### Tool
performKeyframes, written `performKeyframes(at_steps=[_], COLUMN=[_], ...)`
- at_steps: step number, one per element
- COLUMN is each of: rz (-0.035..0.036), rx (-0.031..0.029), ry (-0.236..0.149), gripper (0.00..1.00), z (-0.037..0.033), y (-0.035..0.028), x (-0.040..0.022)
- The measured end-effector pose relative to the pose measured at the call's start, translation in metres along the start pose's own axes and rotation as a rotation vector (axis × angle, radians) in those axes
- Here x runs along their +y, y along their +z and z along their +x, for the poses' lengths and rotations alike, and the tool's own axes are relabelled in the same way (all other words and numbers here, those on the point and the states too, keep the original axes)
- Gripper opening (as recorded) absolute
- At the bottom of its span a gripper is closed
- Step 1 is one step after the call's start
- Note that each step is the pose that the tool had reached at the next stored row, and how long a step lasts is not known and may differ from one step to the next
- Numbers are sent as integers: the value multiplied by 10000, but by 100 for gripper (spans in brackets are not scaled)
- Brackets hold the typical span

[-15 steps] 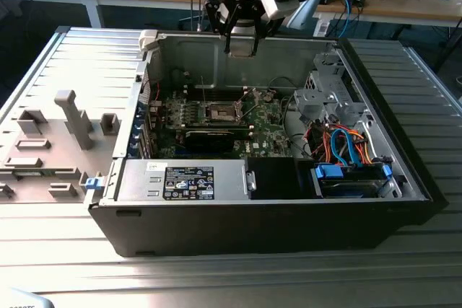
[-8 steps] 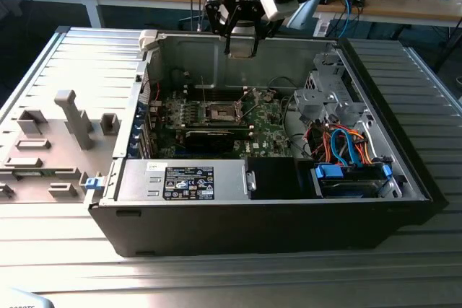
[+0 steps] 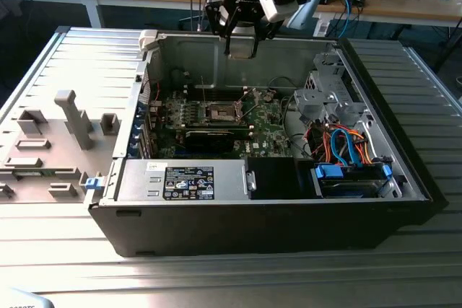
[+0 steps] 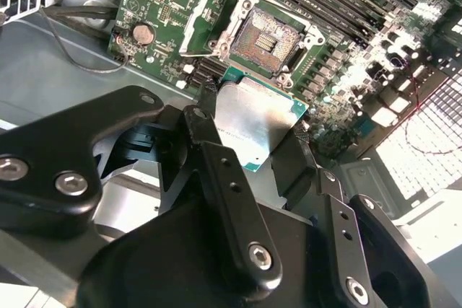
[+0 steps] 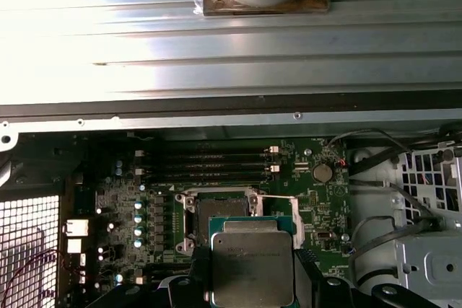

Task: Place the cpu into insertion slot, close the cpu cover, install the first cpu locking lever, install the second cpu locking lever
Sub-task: 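Place the cpu into insertion slot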

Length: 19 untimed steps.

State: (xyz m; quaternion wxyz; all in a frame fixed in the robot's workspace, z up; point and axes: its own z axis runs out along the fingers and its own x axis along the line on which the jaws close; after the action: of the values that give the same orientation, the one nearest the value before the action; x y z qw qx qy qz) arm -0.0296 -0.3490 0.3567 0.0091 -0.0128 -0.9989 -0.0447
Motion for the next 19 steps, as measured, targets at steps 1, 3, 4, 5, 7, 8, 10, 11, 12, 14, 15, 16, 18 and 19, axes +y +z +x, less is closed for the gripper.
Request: performKeyframes(at_steps=[1,3,4,5,7,8,10,11,12,14,15,16,18,19], rz=[0,0,0,-1,0,0,0,0,0,0,-1,0,0,0], rx=[0,0,0,0,0,0,0,0,0,0,0,0,0,0], ry=[0,0,0,0,0,0,0,0,0,0,0,0,0,0], gripper=[54,54,54,54,54,54,54,54,54,54,54,54,54,54], z=[0,0,0,0,0,0,-1,-1,-1,-1,-1,-1,-1,-1], y=[3,9,15,18,23,25,31,33,34,38,42,45,49,50], x=[0,-1,-1,-2,-2,-2,-3,-3,-3,-3,-4,-4,-4,-5])
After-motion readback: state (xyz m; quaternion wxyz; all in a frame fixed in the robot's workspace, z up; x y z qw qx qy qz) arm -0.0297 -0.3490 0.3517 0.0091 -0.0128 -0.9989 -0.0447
